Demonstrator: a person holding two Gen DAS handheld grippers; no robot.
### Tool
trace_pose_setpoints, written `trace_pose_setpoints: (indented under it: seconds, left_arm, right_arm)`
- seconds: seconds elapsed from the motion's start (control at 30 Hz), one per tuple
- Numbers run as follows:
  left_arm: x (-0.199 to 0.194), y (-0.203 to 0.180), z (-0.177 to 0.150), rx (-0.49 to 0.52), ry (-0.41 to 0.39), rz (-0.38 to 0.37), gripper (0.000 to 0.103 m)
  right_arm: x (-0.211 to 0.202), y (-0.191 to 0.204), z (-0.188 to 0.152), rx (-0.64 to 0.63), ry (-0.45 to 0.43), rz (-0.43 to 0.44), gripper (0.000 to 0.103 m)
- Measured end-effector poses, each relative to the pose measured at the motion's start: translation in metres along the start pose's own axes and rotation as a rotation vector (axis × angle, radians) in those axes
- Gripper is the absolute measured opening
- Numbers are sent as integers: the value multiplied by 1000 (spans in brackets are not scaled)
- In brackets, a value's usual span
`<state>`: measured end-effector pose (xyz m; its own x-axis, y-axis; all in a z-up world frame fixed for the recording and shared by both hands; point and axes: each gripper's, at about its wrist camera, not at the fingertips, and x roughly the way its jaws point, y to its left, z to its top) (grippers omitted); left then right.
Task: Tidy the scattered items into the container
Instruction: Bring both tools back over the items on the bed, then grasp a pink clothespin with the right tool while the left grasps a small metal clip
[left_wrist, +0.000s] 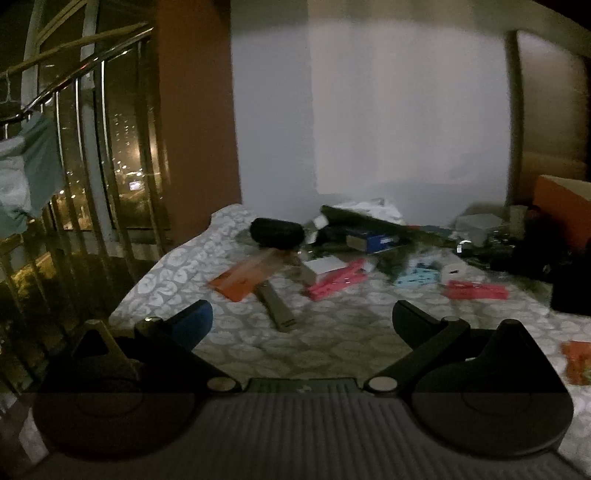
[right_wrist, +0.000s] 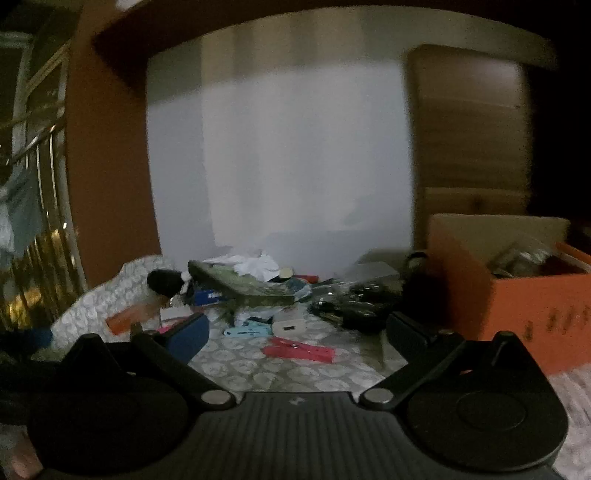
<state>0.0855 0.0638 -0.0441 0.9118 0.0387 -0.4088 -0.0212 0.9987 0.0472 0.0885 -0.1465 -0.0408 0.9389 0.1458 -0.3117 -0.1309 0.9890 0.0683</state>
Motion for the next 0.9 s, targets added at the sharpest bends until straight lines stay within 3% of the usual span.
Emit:
trace_pose_setpoints:
  seconds: [0.27,0.63,0.9]
  left_arm:
    - [35,7,-2,-3,54,15,103]
    - [78,8,2,-71,176,65,103]
    - [99,13,4,-119,255,95,94]
  right_arm:
    - [55,9,-3,-165,133,54,100]
    - [105,-8,-13,-129,292,137,97]
    - [114,-14,-15,-103,353,151,95]
